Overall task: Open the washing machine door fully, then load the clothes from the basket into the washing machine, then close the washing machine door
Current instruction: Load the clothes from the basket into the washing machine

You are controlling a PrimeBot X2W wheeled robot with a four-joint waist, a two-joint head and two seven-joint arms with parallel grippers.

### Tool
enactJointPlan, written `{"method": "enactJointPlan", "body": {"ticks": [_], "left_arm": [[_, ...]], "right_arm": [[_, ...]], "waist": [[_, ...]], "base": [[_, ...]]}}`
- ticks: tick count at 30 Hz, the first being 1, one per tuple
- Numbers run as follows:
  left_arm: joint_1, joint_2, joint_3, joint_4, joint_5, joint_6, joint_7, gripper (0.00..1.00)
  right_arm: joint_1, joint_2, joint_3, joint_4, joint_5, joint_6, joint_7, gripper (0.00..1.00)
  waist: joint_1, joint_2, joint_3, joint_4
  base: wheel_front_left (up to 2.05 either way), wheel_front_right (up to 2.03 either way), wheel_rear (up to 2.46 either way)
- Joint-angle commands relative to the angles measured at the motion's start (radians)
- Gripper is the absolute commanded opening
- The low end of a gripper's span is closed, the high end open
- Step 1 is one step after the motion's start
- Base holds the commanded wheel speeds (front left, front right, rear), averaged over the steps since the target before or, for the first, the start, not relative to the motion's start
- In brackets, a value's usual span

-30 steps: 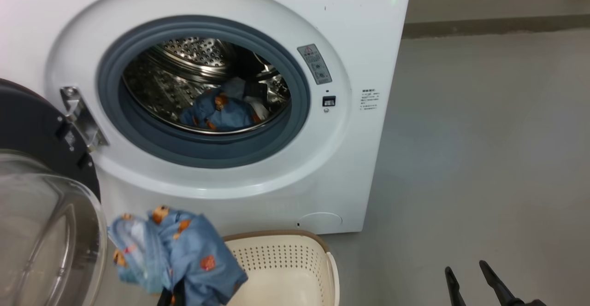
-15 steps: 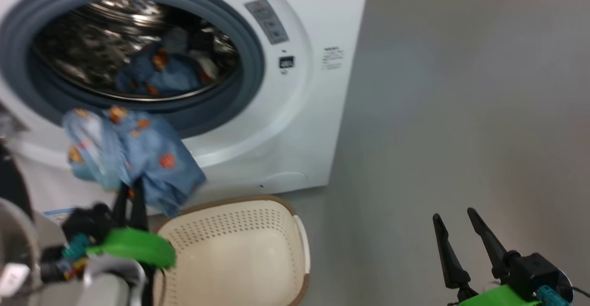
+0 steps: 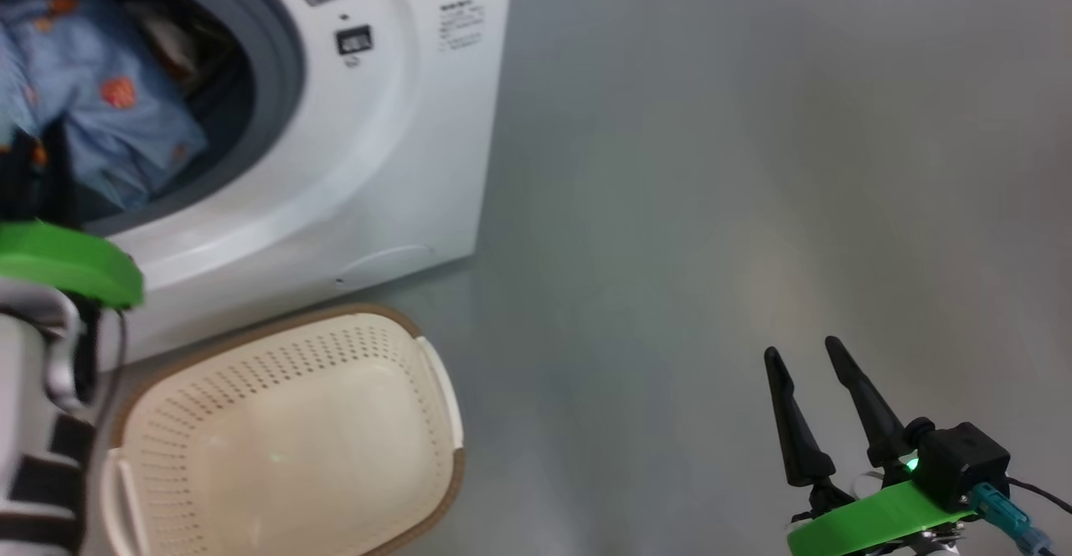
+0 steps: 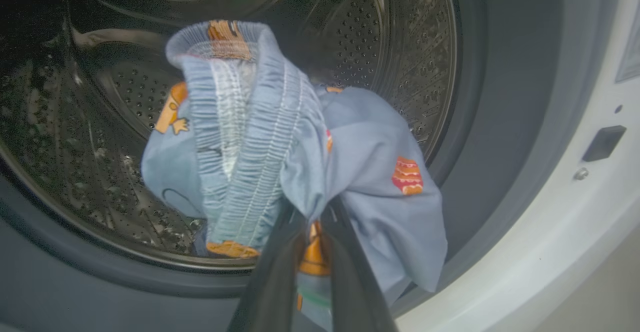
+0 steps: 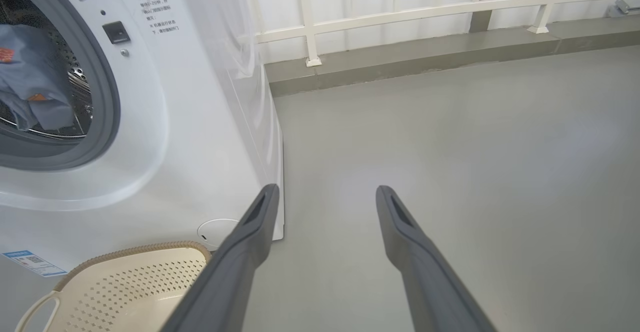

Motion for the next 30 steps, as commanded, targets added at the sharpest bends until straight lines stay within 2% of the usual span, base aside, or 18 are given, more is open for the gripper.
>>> {"method": "enactJointPlan", "body": {"ticks": [1,11,19,24,30], "left_arm": [[-0.056,0.06,0.033,-0.002,0.012,-0.003,-0.004,0.0],[-0.246,0.162,0.016,0.19,0.061,-0.007,-0.006,0.0],[-0.409,0.236,0.017,0.288,0.086,0.004,-0.009,0.0],[-0.493,0.261,0.012,0.323,0.097,0.014,-0.01,0.0],[-0.562,0.258,0.045,0.344,0.065,0.029,-0.011,0.0]], "right_arm": [[-0.026,-0.011,0.031,-0.023,0.007,0.006,-0.005,1.0],[-0.036,-0.011,0.086,-0.014,0.029,0.006,-0.005,1.0],[-0.035,-0.011,0.116,-0.016,0.03,0.006,-0.005,1.0],[-0.034,-0.011,0.119,-0.018,0.028,0.006,-0.005,1.0],[-0.038,-0.011,0.124,-0.023,0.028,0.006,-0.005,1.0]], "waist": [[0.0,-0.0001,0.113,-0.106],[0.0,-0.0001,0.176,-0.152],[0.0,-0.0001,0.229,-0.166],[0.0,-0.0001,0.256,-0.166],[0.0,-0.0001,0.279,-0.167]], "base": [[0.0,0.0,0.0],[0.0,0.0,0.0],[0.0,0.0,0.0],[0.0,0.0,0.0],[0.0,0.0,0.0]]}}
